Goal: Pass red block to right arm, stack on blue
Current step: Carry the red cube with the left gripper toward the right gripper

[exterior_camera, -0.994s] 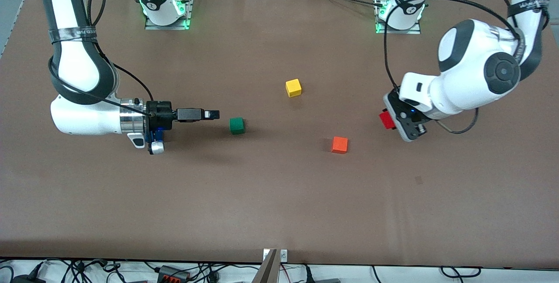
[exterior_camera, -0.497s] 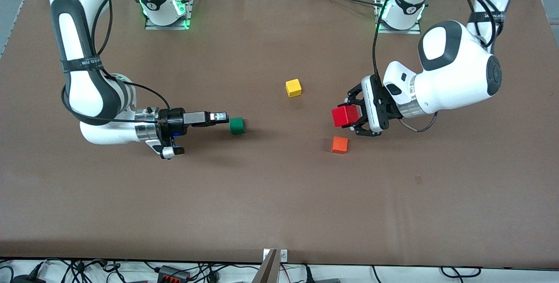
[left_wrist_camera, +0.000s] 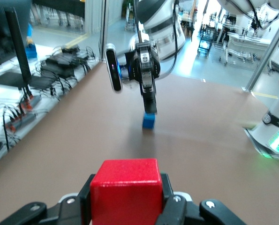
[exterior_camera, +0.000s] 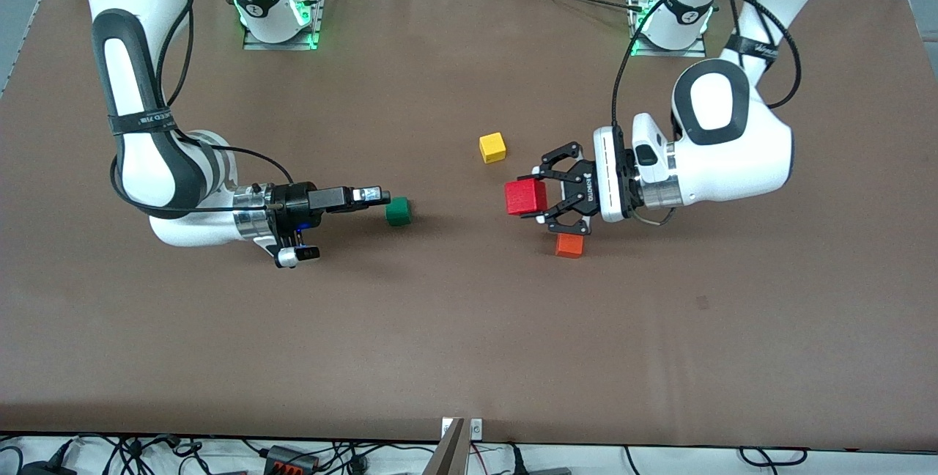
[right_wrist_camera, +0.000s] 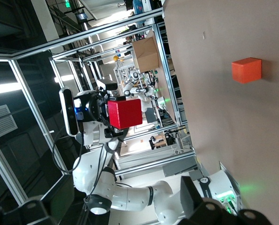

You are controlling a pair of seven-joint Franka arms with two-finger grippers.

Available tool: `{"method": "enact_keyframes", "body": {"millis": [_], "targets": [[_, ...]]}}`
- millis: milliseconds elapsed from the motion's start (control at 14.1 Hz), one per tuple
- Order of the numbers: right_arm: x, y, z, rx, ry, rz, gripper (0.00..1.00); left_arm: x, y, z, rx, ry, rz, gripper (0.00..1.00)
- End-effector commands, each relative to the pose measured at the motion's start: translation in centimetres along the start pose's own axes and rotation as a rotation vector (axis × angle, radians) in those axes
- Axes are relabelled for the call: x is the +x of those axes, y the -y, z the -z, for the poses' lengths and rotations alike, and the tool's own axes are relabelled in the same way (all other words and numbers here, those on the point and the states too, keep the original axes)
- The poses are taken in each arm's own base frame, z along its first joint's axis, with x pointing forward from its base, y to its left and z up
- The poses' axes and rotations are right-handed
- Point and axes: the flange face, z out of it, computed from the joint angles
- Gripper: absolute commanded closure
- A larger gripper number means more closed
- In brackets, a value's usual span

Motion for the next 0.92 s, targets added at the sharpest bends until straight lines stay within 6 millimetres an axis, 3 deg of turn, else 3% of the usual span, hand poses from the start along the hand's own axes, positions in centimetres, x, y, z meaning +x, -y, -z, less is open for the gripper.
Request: {"method": "enact_keyframes", "body": {"millis": [0,213,568,852], "targets": [[0.7,-0.7,-0.5,0.044,0.007,-0.003,0.0,0.3,-1.2,-5.0,0.088,-0.116,-0.056,0.87],[0.9,-1.3,-1.6,0.084,0.01,-0.022,0.0,-0.1,-2.7,-8.4,0.167,-0.179,-0.05,0.87],[1.7,-2.8,-2.0,0.091,0.014,-0.028,0.0,-2.5,-5.3,-14.2,0.164,-0.28,0.011,0.87],[2.7,-3.3,-2.8,0.12,0.094,-0.016,0.0,-2.1,-4.9,-14.3,0.179,-0.302,0.001,0.87]]}}
